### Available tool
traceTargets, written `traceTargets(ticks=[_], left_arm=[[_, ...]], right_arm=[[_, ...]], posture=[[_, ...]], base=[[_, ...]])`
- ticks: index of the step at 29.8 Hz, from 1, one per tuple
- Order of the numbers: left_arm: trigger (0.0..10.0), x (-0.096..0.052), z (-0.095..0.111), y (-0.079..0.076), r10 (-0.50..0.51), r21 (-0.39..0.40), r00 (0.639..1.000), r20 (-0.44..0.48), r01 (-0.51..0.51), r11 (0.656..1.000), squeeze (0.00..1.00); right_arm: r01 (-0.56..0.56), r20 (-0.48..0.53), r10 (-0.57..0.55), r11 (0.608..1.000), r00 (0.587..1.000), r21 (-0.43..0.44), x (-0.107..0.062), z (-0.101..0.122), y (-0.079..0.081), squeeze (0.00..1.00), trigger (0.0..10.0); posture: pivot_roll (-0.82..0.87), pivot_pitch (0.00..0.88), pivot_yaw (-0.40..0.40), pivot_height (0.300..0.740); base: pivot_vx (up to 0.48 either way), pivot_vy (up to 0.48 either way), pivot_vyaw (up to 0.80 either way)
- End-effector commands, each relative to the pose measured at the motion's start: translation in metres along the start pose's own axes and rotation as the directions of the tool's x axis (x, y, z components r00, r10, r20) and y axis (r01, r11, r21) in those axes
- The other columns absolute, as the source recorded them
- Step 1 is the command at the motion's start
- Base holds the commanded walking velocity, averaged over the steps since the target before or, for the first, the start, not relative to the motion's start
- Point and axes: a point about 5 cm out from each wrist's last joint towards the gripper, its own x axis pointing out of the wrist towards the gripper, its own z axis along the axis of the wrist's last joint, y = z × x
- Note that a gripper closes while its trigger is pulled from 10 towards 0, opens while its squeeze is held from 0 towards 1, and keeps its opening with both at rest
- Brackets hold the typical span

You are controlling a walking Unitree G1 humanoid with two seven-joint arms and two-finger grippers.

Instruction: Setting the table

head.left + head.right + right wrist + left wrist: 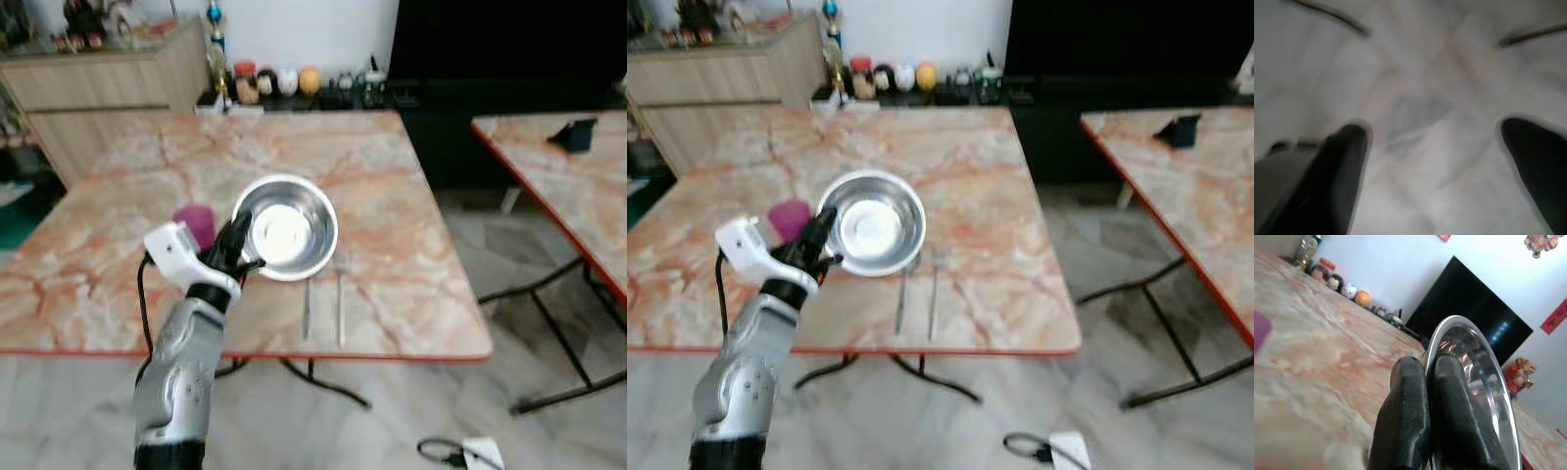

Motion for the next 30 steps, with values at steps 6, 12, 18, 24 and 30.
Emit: traceTargets(ticks=[6,12,18,24,30], left_arm=[[10.0,0.0016,0.0014,-0.0024,-0.019,0.010,1.000,0.000,0.019,1.000,0.00],[10.0,0.0006,0.0006,-0.0021,-0.019,0.015,1.000,-0.005,0.019,1.000,0.00],[10.0,0.0011,0.0019,-0.0007,-0.019,0.021,1.000,-0.005,0.019,1.000,0.00],[10.0,0.0028,0.0022,-0.0011,-0.025,0.026,1.000,-0.010,0.025,0.999,0.00],[10.0,0.0032,0.0025,-0.0009,-0.021,0.028,1.000,-0.010,0.021,0.999,0.00]], right_arm=[[-0.007,0.000,0.007,1.000,1.000,0.002,-0.0001,-0.0009,0.0028,0.00,10.0],[-0.010,-0.002,0.010,1.000,1.000,-0.001,-0.0002,-0.0014,0.0032,0.00,10.0],[-0.008,-0.001,0.008,1.000,1.000,0.002,-0.0002,-0.0015,0.0034,0.00,10.0],[-0.006,0.000,0.006,1.000,1.000,0.008,0.0000,-0.0008,0.0037,0.00,10.0],[-0.002,0.000,0.002,1.000,1.000,0.013,0.0001,-0.0002,0.0035,0.00,10.0]], posture=[[-0.03,0.000,0.005,0.732],[-0.03,0.000,0.004,0.732],[-0.03,0.000,0.006,0.732],[-0.03,0.000,0.007,0.732],[-0.03,0.000,0.004,0.732]], base=[[0.000,-0.396,0.00],[0.000,-0.391,0.00],[0.000,-0.391,0.00],[0.000,-0.393,0.00],[0.000,-0.390,0.00]])
